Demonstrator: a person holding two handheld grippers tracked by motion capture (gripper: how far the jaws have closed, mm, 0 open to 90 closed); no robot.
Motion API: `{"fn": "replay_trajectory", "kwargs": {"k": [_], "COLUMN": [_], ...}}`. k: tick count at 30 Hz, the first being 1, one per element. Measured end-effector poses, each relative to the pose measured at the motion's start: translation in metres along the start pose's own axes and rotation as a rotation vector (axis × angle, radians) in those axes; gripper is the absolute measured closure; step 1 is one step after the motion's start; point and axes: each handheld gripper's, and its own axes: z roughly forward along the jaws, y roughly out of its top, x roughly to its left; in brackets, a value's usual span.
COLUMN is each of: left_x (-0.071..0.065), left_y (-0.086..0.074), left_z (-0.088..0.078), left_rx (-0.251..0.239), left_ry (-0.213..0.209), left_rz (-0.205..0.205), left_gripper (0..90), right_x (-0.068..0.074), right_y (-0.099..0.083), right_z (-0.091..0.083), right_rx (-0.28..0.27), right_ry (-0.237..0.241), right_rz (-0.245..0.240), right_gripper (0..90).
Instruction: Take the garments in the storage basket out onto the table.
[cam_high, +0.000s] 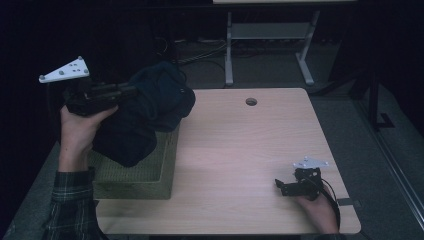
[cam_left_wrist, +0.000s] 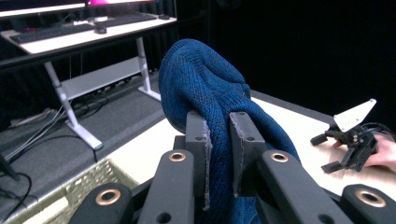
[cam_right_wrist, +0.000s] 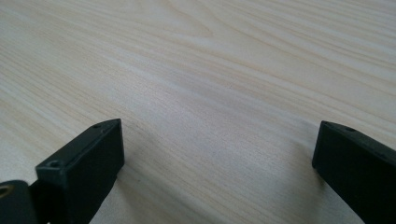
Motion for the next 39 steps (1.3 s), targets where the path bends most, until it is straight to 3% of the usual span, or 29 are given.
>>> {"fn": "replay_trajectory", "kwargs": {"k": [11,22,39], "left_x": [-0.008,-0.019,-0.052], "left_y": [0.024,0.036,0.046], "left_z": [0.014,0.035,0.093], "left_rx": [-0.033,-0.047,-0.024], "left_ry": [-0.046,-0.101,-0.216], "left_rz": [0.017,0.028,0.049], "left_gripper": [79.6,79.6,79.6], "right_x": [0.0,0.0,0.0], "right_y": [0.0,0.0,0.0], "right_z": [0.0,0.0,0.0], "right_rx": [0.0,0.0,0.001], "right_ry": [0.001,0.0,-0.001], "right_rz": [-0.001,-0.002,-0.002], "right_gripper": [2.0,2.0,2.0]}}
